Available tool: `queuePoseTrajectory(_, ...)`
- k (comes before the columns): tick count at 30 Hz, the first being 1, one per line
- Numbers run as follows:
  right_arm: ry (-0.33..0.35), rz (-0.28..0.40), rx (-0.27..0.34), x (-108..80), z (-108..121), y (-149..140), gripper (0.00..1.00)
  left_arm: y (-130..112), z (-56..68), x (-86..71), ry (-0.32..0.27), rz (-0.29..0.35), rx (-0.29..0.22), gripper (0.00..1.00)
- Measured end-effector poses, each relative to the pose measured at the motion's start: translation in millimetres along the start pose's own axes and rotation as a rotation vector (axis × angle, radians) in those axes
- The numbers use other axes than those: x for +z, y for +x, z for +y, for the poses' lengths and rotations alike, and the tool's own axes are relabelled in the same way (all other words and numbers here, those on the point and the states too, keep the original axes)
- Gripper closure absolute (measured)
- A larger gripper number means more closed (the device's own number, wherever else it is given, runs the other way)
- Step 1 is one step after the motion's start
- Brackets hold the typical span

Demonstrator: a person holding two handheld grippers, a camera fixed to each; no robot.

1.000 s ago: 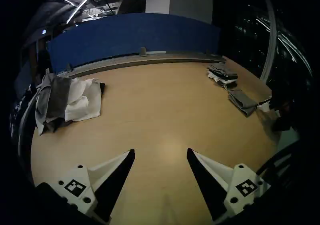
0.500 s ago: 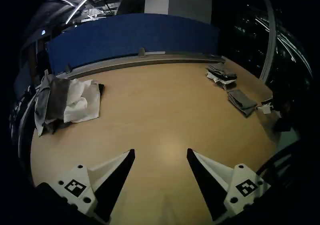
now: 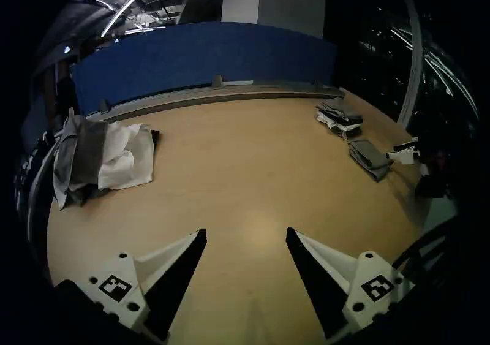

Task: Fold towel

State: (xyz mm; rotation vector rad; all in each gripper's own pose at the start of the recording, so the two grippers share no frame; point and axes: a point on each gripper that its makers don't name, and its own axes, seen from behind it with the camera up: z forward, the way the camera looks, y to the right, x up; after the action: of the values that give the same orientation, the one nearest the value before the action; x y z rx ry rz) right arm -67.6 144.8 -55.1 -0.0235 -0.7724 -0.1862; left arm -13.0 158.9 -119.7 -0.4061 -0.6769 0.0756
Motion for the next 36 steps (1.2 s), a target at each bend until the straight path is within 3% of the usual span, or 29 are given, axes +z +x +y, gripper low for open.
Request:
queuePoseTrajectory(9, 0.081, -0.008, -0.005, 11.0, -33, 2, 0.11, -1, -5.0, -1.9, 0.008, -0.001, 0.0, 0.03)
queuePoseTrajectory(23, 0.131, -0.105, 0.011, 27.7, -45, -47, 0.11, -6, -7.8, -2.2, 0.013, -0.007, 0.003, 0.03)
queuePoseTrajectory(30, 0.139, -0.082, 0.043, 27.0, -44, -49, 0.11, -3, -7.3, -0.6, 0.013, -0.005, 0.004, 0.03)
queuePoseTrajectory(36, 0.141, -0.053, 0.046, 20.5, -48, -34, 0.11, -1, -7.2, 1.3, 0.011, -0.005, 0.009, 0.04)
